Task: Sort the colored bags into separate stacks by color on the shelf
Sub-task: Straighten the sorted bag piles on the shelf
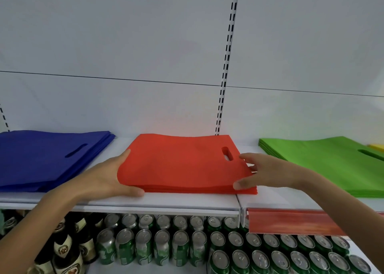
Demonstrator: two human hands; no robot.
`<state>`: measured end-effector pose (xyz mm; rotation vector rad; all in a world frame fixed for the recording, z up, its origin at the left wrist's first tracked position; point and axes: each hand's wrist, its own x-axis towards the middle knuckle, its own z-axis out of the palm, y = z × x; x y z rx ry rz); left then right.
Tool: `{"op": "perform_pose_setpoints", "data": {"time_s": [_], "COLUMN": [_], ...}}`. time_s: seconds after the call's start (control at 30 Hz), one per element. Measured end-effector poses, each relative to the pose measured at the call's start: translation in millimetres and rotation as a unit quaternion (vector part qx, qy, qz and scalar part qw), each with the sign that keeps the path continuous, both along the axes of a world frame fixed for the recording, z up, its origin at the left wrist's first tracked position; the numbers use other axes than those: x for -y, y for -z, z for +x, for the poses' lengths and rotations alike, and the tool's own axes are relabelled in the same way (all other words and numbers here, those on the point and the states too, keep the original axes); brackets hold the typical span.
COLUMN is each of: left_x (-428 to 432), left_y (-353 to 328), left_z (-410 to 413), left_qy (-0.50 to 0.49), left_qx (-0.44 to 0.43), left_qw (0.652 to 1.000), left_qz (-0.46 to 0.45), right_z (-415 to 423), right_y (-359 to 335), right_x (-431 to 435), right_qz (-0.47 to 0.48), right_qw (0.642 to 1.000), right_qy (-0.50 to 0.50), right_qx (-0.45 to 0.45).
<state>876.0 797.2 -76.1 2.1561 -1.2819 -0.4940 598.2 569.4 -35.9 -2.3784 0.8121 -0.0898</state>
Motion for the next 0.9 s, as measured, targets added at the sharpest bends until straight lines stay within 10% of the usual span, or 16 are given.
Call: {"op": "perform_pose_setpoints", "data": {"time_s": [0.57, 0.9], "left_x": [-6, -20], "left_y": [-16, -6], "left_z": [-15, -17], "left_qy": [-0.076, -0.082], "left_qx": [0.207, 0.103], "left_qw": [0.972, 0.991], "left_qz": [0.084, 0.005], "right_z": [-8, -10], "right_y": [2, 7], "right_x": [-8, -11], "right_qz": [-0.117, -0.048], "right_qw": [0.993, 0.999], "right_qy": [-0.011, 0.002], "right_qx": [-0.033, 0.005]}}
